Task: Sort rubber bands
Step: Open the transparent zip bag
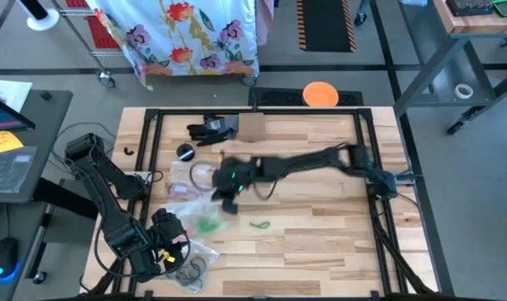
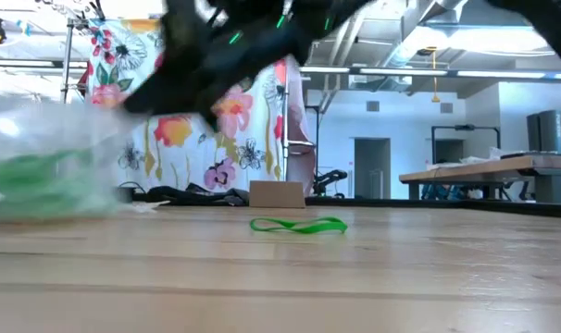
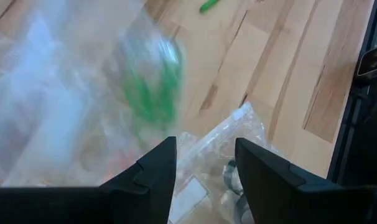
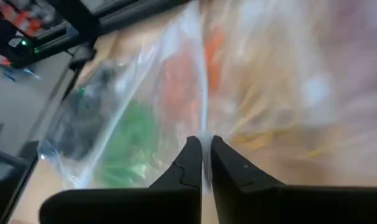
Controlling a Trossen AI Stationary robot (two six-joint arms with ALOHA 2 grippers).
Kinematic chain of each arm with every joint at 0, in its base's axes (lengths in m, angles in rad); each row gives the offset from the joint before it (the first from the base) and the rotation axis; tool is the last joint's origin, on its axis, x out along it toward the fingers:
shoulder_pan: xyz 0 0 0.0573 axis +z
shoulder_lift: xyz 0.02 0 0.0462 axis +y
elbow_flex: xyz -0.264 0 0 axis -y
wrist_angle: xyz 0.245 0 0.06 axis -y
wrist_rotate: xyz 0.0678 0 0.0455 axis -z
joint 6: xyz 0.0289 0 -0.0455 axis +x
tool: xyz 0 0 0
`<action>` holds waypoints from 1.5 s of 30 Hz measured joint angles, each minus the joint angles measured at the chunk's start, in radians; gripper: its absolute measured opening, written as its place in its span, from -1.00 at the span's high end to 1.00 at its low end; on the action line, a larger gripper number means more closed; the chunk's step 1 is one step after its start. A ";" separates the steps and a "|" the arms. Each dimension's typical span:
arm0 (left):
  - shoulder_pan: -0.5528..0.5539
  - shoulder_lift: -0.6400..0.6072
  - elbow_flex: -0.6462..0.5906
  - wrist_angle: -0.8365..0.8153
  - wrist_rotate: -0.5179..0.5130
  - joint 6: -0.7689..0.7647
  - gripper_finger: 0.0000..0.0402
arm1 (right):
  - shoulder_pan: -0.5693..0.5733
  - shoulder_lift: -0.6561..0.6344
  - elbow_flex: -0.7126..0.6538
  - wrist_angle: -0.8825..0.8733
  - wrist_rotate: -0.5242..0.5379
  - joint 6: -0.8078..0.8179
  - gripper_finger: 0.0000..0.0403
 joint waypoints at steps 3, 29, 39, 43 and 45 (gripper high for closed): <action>0.000 0.000 0.000 0.000 -0.028 0.000 0.21 | -0.042 -0.121 0.000 -0.207 0.014 -0.078 0.97; 0.438 0.094 -0.078 0.908 -0.182 1.143 0.21 | 0.096 -0.974 -1.115 0.197 0.167 -0.107 0.97; 0.675 0.183 -0.078 1.000 0.134 1.290 0.21 | 0.194 -0.974 -1.118 0.296 0.304 -0.104 0.96; 0.718 0.182 -0.070 1.047 0.303 1.304 0.21 | 0.202 -0.974 -1.118 0.288 0.399 -0.061 0.96; 0.728 0.181 -0.069 1.043 0.315 1.304 0.21 | 0.203 -0.974 -1.118 0.289 0.411 -0.054 0.96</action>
